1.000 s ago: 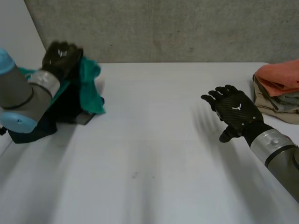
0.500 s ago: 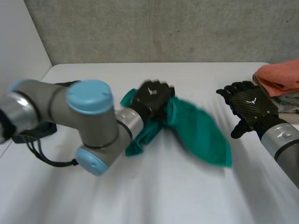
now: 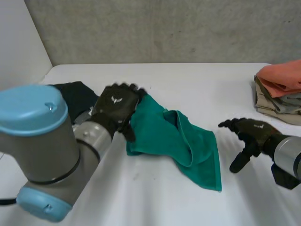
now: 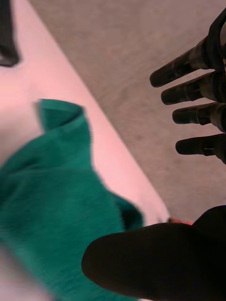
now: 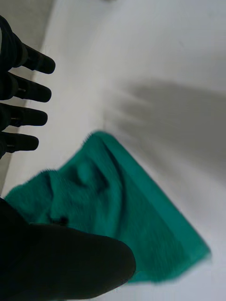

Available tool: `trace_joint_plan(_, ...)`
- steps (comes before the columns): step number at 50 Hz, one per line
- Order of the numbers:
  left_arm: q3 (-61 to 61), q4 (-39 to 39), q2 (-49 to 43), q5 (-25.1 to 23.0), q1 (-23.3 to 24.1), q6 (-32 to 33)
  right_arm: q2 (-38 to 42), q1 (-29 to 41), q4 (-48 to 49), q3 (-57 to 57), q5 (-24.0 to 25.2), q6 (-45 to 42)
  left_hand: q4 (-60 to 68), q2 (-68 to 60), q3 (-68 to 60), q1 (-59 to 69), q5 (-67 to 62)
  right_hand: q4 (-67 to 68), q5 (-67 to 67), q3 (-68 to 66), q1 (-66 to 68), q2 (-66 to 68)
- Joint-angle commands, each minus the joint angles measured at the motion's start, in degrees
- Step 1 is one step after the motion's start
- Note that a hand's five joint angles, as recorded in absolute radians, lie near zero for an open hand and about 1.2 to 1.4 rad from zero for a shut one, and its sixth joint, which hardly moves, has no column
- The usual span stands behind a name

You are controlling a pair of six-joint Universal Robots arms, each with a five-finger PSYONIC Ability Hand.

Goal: Fold the laundry.

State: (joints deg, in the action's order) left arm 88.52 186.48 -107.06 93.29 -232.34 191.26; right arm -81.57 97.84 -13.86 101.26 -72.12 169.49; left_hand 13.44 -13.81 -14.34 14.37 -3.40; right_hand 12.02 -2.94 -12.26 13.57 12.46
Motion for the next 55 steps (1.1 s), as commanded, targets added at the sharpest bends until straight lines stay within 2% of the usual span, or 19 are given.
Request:
trace_joint_plan(1, 2.9, 0.2, -8.0, -1.3, -1.1, -0.2, 5.3, 5.2, 10.5, 3.9, -0.7, 6.5, 3.3, -3.0, -2.4, 2.4, -3.4, 4.8, -3.9, -4.5, 3.2, 4.4)
trace_joint_plan(7, -2.2, 1.0, -15.0, -3.0, -1.3, -0.5, 11.6, 9.9, 16.9, 3.1, -2.5, 7.0, 10.2, -9.8, -9.3, 9.3, -10.3, 5.8, -4.9, -5.6, 4.3, 5.4)
trace_joint_plan(11, -7.2, 2.1, -19.4, -2.9, -1.4, -0.4, 15.5, 11.5, 22.0, 1.5, -5.7, 6.8, 22.6, -22.3, -21.7, 21.7, -22.7, 6.1, -5.2, -5.9, 4.6, 5.7)
trace_joint_plan(13, -9.3, 2.2, -21.2, -2.9, -1.4, -0.4, 16.8, 13.3, 24.8, 0.7, -7.9, 6.1, 36.2, -35.8, -35.3, 35.3, -36.3, 8.5, -7.6, -8.2, 6.9, 8.0)
trace_joint_plan(15, -10.4, 2.2, -22.0, -2.9, -1.4, -0.3, 17.8, 14.4, 27.3, -0.4, -9.9, 6.1, 46.5, -46.1, -45.6, 45.6, -46.6, 21.7, -20.8, -21.5, 20.2, 21.3)
trace_joint_plan(16, -11.1, 2.2, -22.4, -2.7, -1.4, -0.3, 18.1, 14.6, 28.1, -0.8, -10.4, 6.1, 58.9, -58.5, -58.0, 58.0, -58.9, 29.1, -28.2, -28.9, 27.6, 28.7)
trace_joint_plan(17, -11.4, 2.2, -22.4, -2.6, -1.4, -0.3, 18.7, 14.9, 29.5, -1.6, -11.5, 5.9, 65.7, -65.3, -64.8, 64.7, -65.7, 55.0, -54.1, -54.8, 53.4, 54.6)
trace_joint_plan(18, -11.9, 2.2, -22.1, -2.3, -1.4, -0.3, 18.7, 14.9, 29.9, -2.0, -12.2, 5.9, 66.5, -66.2, -65.7, 65.6, -66.6, 67.9, -66.9, -67.6, 66.3, 67.4)
trace_joint_plan(22, -12.0, 1.8, -19.3, -1.3, -1.2, -0.3, 16.4, 14.3, 30.1, -4.3, -13.9, 4.4, 66.6, -66.2, -65.7, 65.6, -66.6, 68.0, -67.1, -67.7, 66.4, 67.5)
trace_joint_plan(24, -11.8, 1.4, -12.5, -0.2, -1.5, -0.5, 13.0, 14.3, 29.7, -4.9, -13.8, 2.1, 66.6, -66.2, -65.7, 65.6, -66.6, 68.0, -67.1, -67.7, 66.4, 67.5)
trace_joint_plan(28, -12.0, 0.9, -1.5, -0.1, -2.9, 0.2, 3.0, 11.2, 22.9, -8.3, -13.1, -11.2, 66.6, -66.2, -65.7, 65.6, -66.6, 68.0, -67.1, -67.7, 66.4, 67.5)
trace_joint_plan(32, -13.9, -2.9, 4.8, -0.9, -3.8, 0.5, 0.4, 7.2, 15.1, -13.8, -13.3, -21.3, 66.6, -66.2, -65.7, 65.6, -66.6, 68.0, -67.1, -67.7, 66.4, 67.5)
trace_joint_plan(34, -16.3, -7.3, 6.7, -2.6, -4.2, 0.6, 0.2, 6.6, 13.2, -16.2, -13.7, -23.9, 66.6, -66.2, -65.7, 65.6, -66.6, 68.0, -67.1, -67.7, 66.4, 67.5)
trace_joint_plan(41, -19.7, -16.4, 4.9, -7.9, -6.3, 0.7, -3.0, 6.3, 6.4, -21.4, -13.7, -29.2, 66.6, -66.2, -65.7, 65.6, -66.6, 68.0, -67.1, -67.7, 66.4, 67.5)
trace_joint_plan(47, -21.7, -17.2, -2.9, -8.5, -8.5, 0.3, -0.8, 6.4, 3.7, -20.0, -13.3, -29.8, 66.6, -66.2, -65.7, 65.6, -66.6, 68.0, -67.1, -67.7, 66.4, 67.5)
trace_joint_plan(51, -22.9, -17.3, -7.9, -8.5, -9.8, 0.4, 4.1, 7.4, 0.6, -17.4, -13.4, -33.5, 66.6, -66.2, -65.7, 65.6, -66.6, 68.0, -67.1, -67.7, 66.4, 67.5)
trace_joint_plan(55, -24.5, -17.4, -10.8, -8.5, -10.0, 0.3, 6.6, 10.2, -6.6, -12.7, -13.3, -40.1, 66.6, -66.2, -65.7, 65.6, -66.6, 68.0, -67.1, -67.7, 66.4, 67.5)
